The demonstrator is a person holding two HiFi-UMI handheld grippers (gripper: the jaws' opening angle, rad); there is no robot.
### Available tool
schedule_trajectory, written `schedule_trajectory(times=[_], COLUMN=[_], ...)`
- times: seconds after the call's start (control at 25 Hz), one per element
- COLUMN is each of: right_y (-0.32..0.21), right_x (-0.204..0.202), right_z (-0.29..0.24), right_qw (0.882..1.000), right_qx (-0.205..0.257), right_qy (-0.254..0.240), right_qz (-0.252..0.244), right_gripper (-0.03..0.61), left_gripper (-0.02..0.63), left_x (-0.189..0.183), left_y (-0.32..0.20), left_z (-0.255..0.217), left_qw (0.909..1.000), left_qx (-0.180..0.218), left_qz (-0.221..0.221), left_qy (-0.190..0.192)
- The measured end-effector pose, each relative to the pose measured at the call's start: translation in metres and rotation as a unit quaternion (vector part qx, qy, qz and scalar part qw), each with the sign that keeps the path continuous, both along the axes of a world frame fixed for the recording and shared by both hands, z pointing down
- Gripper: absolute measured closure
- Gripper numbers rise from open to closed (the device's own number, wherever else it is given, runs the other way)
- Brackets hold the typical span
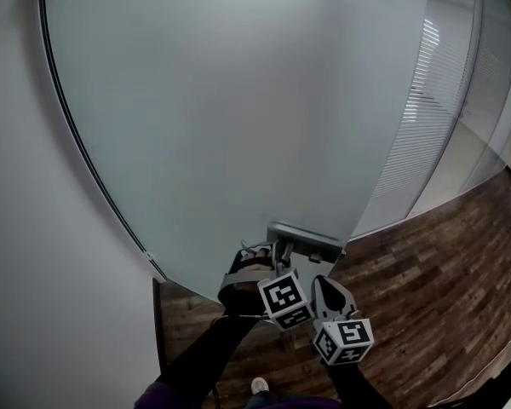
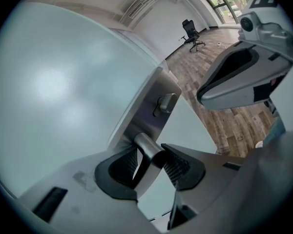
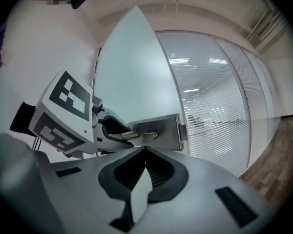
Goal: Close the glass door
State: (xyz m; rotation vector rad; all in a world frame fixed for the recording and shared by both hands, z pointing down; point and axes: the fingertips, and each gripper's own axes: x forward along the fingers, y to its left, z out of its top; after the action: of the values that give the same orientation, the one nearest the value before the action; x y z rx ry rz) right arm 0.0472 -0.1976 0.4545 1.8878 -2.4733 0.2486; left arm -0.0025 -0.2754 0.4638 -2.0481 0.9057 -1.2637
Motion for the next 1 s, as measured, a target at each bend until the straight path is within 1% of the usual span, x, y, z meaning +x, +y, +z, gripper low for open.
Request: schedule_trajectory(times=[0.12,0.28,0.48,0.6,0.72,0.88,1.0], right_y=[-0.012,-0.014,-0.057,-0.081,-0.097,-0.111,-0.119], right_x=[0.004,0.023,0.032,0.047,0.067,0.084,0.096], right_z=[-0.011,0.007,-0.007,-0.011,0.002,0.007,0.009], right_qw=[1.0,0.999,0.999,1.0,1.0,1.0,1.0], right_qx=[-0.004,-0.008,-0.014,-0.012,-0.011,-0.002,0.002], right_qy=[0.002,0.007,0.005,0.005,0.006,0.009,0.008], right_qz=[0.017,0.03,0.036,0.026,0.01,-0.01,-0.024], right_gripper=[0.588,0.588,0.588,0.588,0.588,0.588,0.588], left_gripper=[0.468,0.468,0.468,0.468,0.468,0.468,0.468], left_x=[0.004,0.021,0.024,0.037,0.05,0.059,0.068], left_y=[-0.021,-0.036,-0.083,-0.103,-0.112,-0.12,-0.129], left_z=[-0.012,0.001,-0.016,-0.019,-0.004,0.006,0.009], left_qw=[0.9999,0.9997,0.9993,0.999,0.9985,0.9971,0.9958], left_qx=[-0.003,-0.002,0.006,0.007,0.012,0.028,0.032], left_qz=[-0.009,-0.022,-0.036,-0.041,-0.051,-0.069,-0.083], left_qy=[-0.005,-0.005,-0.013,-0.013,-0.013,-0.016,-0.018])
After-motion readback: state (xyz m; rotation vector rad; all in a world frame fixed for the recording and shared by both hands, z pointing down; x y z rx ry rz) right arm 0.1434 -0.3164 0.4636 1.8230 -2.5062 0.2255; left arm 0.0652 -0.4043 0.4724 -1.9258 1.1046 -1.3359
